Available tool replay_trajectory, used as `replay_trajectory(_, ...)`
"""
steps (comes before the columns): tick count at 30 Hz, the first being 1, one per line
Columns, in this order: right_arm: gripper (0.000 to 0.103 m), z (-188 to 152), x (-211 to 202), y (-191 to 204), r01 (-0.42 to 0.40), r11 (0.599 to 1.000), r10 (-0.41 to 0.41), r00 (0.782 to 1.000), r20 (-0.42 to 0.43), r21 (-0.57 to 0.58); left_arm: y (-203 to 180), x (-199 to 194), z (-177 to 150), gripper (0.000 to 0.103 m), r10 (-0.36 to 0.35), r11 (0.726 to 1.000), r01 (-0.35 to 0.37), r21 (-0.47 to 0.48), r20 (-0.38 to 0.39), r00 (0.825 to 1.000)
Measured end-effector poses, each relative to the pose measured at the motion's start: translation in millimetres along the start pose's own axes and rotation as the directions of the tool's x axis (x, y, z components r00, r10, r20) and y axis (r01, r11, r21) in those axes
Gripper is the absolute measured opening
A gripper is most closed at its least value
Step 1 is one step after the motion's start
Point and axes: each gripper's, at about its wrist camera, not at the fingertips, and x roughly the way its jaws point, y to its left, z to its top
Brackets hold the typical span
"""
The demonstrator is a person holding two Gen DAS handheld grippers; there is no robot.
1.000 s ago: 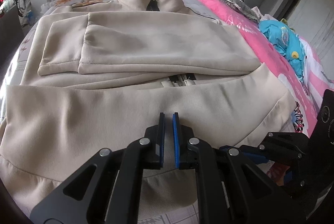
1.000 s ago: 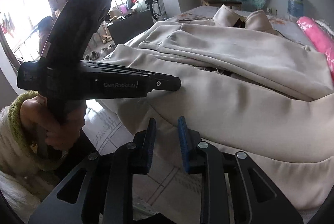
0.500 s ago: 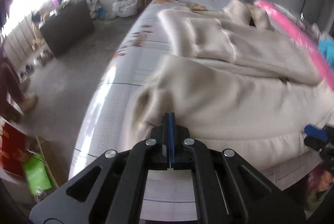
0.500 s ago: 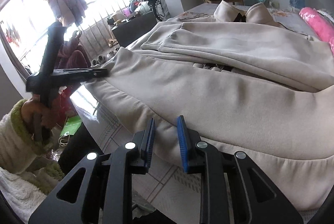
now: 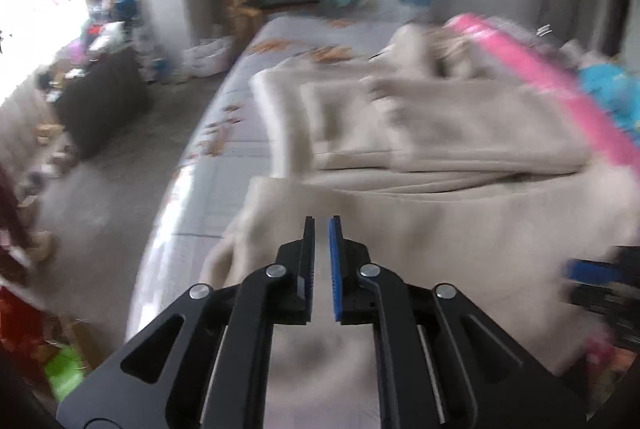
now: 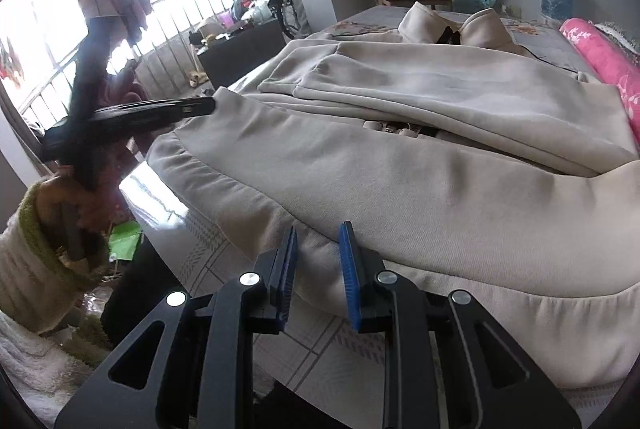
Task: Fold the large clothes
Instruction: 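Open both grippers and release the folded hem, then smooth the folded jacket flat with both open grippers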
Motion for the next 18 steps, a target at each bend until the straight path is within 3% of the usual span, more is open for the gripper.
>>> replay_trajectory(1,0.021,0.8,0.4,1.4,0.01,1.0,-0.01,1.0,-0.004,-0.002,7.1,10.0,1.8,0.009,0.073,0.997,-0.074,-0.025,-0.034,0.997)
replay_trajectory(3,0.021,2.0,0.3,3.2,0.03,1.0,-0.03,0.999,-0.011,-0.006,16.8,-5.7,6.0,0.008,0.035,0.994,-0.033,-0.106,0.02,0.999)
replay_trajectory(5,0.021,3.7,0.5,6.9,0.057,0.998,-0.057,0.998,-0.021,-0.012,16.6,-22.4,9.5,0.008,0.019,0.992,-0.01,-0.122,0.071,0.997)
replay_trajectory(8,0.021,6.1,1.6,13.0,0.102,0.995,-0.102,0.994,-0.034,-0.019,-0.7,-40.7,9.1,0.008,-0.126,0.985,0.135,-0.107,0.094,0.988)
replay_trajectory(12,0.021,9.4,1.8,14.4,0.128,0.992,-0.128,0.991,-0.049,-0.002,-51.6,-35.9,-7.7,0.009,-0.35,0.937,0.35,0.001,-0.009,0.937)
replay_trajectory(15,0.021,14.6,-12.6,10.1,0.136,0.991,-0.136,0.991,-0.017,0.016,-72.6,-17.8,-23.9,0.009,-0.362,0.931,0.364,0.009,-0.092,0.928)
replay_trajectory(16,0.022,16.9,-19.0,7.4,0.148,0.989,-0.148,0.989,0.001,0.024,-72.4,-19.8,-26.4,0.01,-0.368,0.93,0.368,-0.003,-0.058,0.928)
replay_trajectory(18,0.024,21.4,-30.3,-4.3,0.205,0.977,-0.206,0.978,0.017,0.054,-72.1,-20.7,-25.6,0.014,-0.38,0.925,0.38,-0.012,-0.071,0.922)
